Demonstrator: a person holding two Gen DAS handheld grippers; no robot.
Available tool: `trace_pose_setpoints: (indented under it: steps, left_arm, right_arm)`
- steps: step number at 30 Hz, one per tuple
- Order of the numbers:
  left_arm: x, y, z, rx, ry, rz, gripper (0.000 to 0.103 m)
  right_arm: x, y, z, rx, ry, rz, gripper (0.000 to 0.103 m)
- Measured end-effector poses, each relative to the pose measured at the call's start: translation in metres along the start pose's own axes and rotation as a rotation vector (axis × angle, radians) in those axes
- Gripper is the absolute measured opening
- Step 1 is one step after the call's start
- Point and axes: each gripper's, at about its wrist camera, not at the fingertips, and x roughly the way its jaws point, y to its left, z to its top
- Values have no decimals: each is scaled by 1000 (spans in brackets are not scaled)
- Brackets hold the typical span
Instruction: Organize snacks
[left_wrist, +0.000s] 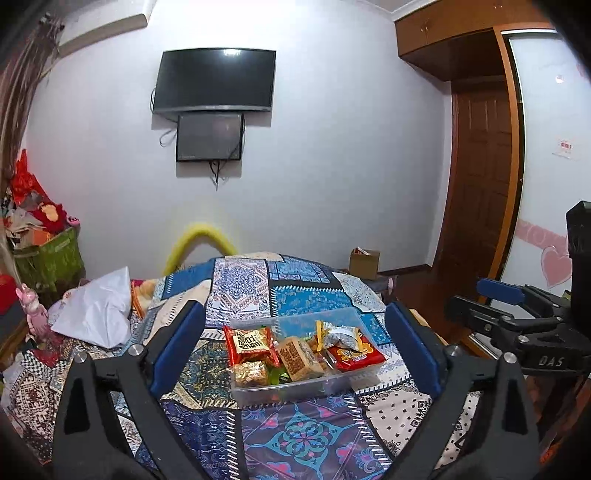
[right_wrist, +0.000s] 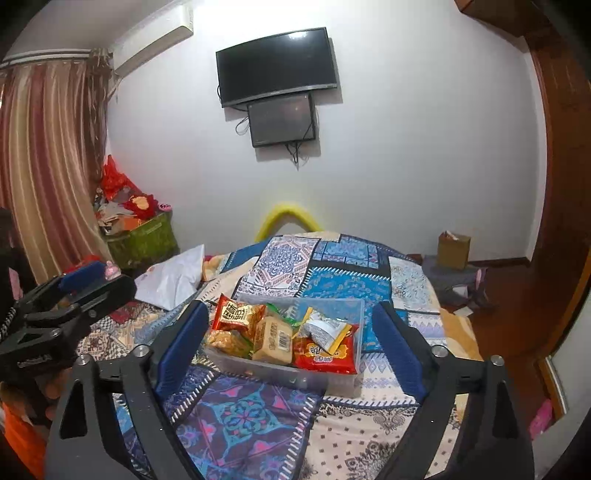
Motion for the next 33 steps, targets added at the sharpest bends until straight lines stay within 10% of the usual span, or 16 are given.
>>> trace_pose_setpoints:
  steps: [33]
  left_arm:
    - [4,2,-11,-21,29,-12,100]
  right_arm:
    - [-18,0,-14,8,-38,-18,103]
